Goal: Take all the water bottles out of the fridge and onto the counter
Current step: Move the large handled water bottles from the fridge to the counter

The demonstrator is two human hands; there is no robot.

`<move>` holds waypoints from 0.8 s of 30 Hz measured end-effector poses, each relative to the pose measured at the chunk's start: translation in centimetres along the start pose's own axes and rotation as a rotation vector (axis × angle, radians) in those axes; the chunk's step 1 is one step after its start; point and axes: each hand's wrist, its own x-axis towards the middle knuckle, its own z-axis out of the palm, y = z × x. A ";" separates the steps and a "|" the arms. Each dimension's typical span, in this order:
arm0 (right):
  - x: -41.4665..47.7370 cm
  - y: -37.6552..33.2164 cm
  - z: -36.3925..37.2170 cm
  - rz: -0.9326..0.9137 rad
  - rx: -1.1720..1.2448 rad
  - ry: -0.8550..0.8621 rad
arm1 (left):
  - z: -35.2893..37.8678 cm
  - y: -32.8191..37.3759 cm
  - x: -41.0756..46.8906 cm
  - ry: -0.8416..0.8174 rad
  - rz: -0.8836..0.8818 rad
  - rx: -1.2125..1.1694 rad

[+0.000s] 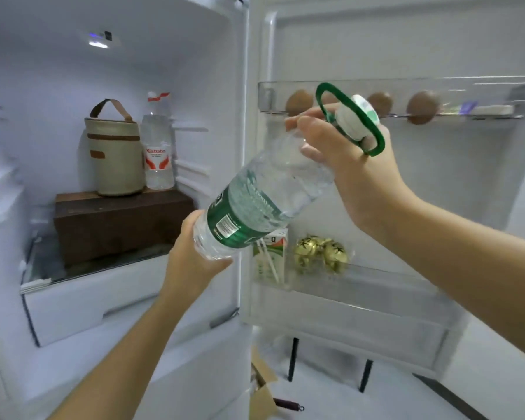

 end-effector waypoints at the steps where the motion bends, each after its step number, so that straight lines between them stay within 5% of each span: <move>1: -1.1 -0.9 -1.3 0.006 -0.002 0.011 | 0.9 1.3 -1.2 -0.024 0.019 -0.008; 12: -9.8 -6.2 -15.9 0.119 -0.083 0.273 | 14.4 9.3 -11.2 -0.418 -0.063 -0.139; 24: -15.7 -5.1 -34.2 0.235 -0.396 0.617 | 37.9 16.7 -17.0 -0.836 -0.204 -0.357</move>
